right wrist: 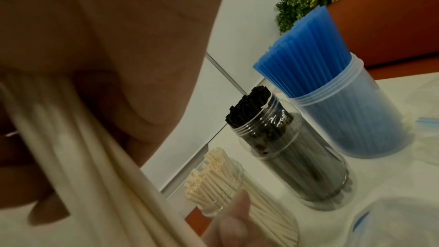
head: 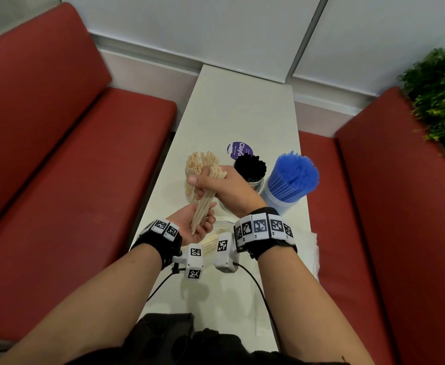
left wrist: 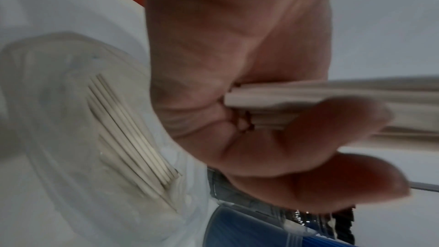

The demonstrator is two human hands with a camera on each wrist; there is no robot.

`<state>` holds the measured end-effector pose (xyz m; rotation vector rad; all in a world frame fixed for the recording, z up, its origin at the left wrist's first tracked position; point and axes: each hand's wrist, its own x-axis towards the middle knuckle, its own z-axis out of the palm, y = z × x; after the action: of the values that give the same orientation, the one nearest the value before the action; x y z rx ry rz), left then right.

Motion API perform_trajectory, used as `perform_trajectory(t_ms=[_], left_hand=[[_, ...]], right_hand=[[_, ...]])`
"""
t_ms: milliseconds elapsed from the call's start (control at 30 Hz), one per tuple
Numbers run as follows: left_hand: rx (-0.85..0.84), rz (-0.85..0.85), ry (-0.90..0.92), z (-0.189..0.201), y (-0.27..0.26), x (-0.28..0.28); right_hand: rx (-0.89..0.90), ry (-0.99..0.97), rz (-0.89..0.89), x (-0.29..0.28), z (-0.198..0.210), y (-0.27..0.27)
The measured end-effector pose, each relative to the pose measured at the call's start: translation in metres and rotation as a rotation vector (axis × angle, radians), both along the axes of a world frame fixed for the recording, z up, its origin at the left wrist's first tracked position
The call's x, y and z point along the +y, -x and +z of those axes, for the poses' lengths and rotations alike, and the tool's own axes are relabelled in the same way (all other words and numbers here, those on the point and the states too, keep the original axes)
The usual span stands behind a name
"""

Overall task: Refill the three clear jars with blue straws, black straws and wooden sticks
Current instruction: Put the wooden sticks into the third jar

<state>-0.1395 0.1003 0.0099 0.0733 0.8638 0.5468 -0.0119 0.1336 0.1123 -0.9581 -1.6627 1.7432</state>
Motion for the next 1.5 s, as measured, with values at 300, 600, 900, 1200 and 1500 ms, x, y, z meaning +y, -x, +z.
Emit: perform_trajectory(t_ms=[300,600,900,1200,1500], left_hand=[[0.12,0.041,0.001,-0.004,0.004,0.0],[0.296,0.314,-0.106,-0.001,0.011,0.023],[0.685,-0.22,-0.227,-0.013,-0.01,0.012],[1.013,-0.812,-0.616,-0.022,-0.021,0.018],[1.329,-1.209,-0.835,-0.067,-0.027,0.007]], right_hand=[[-0.433,-0.065,0.159,0.006,0.004,0.001],[-0.424,-0.193,0.015,0.053,0.052,0.002],[-0.365,-0.373,-0.377,0.091,0.036,0.011],[-0.425,-0.387,-0.351,0.088,0.004,0.013],[-0.637,-0.417,-0.101,0.086,-0.004,0.014]])
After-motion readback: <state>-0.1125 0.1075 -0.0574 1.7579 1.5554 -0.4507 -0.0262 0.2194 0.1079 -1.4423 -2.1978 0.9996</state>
